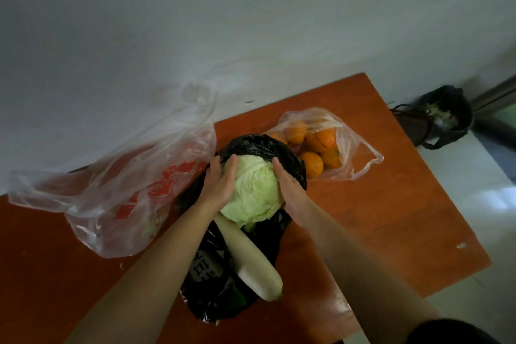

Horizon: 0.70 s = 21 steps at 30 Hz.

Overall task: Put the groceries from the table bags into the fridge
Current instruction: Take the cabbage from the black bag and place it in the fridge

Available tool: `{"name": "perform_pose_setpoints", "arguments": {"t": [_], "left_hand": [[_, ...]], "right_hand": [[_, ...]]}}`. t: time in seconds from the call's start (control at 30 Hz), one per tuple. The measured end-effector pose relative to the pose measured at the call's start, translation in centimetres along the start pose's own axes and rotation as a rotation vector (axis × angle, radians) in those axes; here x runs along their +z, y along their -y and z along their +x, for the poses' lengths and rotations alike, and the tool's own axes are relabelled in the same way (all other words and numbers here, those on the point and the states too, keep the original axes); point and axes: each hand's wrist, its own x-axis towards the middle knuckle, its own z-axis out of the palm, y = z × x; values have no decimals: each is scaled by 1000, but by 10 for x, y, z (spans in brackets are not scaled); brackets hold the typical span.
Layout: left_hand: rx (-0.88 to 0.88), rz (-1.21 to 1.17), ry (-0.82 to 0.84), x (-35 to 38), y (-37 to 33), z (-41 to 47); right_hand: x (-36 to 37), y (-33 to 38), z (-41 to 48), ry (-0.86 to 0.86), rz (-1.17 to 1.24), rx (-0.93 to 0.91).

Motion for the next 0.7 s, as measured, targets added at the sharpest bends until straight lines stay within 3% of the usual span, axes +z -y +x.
{"name": "perform_pose_setpoints", "arguments": {"t": [0.13, 0.23, 0.37, 0.7], "left_hand": [[-70, 75, -161, 10, -4, -9], [-133, -25, -277, 23, -8, -19], [-130, -114, -274, 25, -9, -19], [-124, -255, -249, 10, -9, -42]], "right_hand": [[2, -1, 5, 61, 96, 2], [9, -2, -1, 49, 176, -19], [17, -1, -3, 61, 258, -3], [17, 6, -48, 65, 161, -35]]}}
